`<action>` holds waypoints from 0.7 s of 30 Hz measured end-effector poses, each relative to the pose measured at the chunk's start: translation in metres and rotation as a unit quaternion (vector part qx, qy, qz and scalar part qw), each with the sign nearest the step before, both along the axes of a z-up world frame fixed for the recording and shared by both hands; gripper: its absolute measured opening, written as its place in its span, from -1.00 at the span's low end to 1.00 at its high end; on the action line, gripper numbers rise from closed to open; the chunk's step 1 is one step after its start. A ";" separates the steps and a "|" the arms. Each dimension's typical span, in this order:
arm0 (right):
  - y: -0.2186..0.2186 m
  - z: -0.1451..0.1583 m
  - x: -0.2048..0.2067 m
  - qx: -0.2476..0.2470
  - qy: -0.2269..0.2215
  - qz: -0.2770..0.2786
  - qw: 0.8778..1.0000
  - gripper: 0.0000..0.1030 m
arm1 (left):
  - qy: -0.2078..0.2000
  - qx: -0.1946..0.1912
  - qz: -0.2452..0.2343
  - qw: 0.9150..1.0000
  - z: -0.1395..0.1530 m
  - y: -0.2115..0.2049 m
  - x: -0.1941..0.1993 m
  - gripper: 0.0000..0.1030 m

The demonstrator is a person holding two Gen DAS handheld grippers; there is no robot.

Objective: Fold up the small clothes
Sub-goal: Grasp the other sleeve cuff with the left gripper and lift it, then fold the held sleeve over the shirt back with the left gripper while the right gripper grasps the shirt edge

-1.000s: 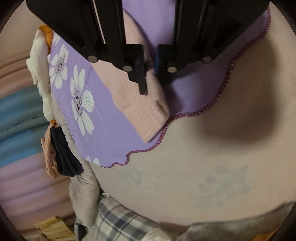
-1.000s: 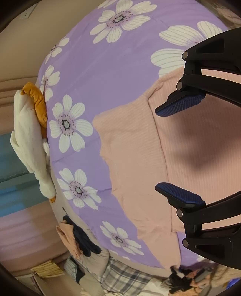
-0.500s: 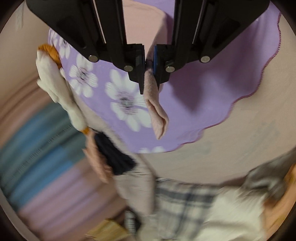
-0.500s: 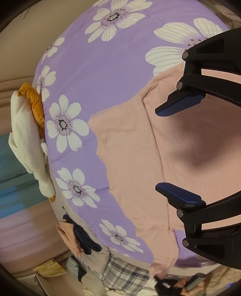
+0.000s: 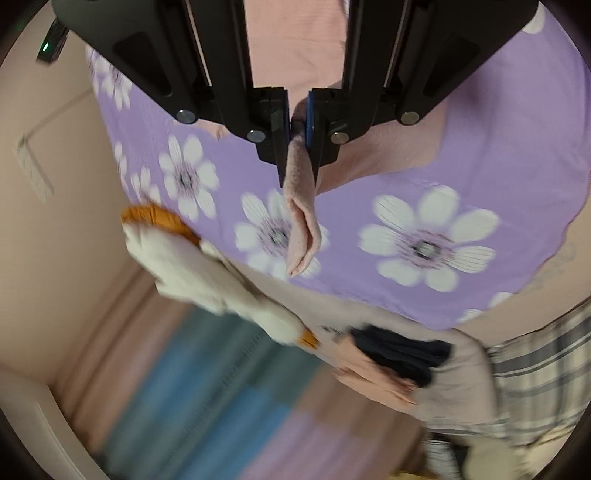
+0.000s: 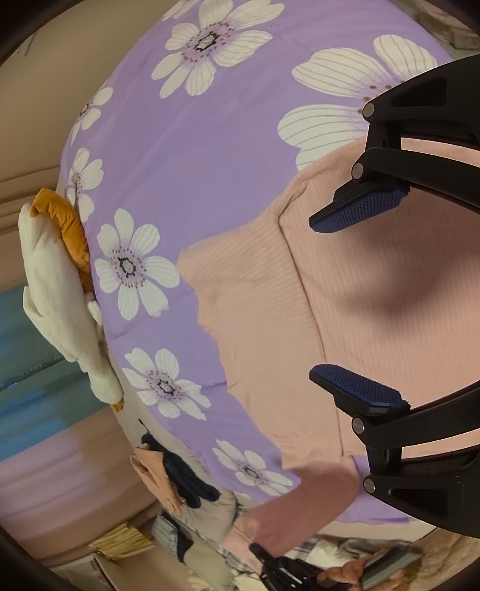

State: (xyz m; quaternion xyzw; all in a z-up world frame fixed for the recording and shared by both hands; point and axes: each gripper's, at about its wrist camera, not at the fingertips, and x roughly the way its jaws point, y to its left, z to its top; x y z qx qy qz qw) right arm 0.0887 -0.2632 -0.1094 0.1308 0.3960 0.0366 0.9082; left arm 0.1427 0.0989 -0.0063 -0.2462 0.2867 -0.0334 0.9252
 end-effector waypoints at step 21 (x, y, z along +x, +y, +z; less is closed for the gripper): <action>-0.015 -0.026 0.002 0.025 0.036 0.007 0.999 0.42 | 0.169 0.072 -0.179 0.967 -0.144 -0.142 0.010 -0.85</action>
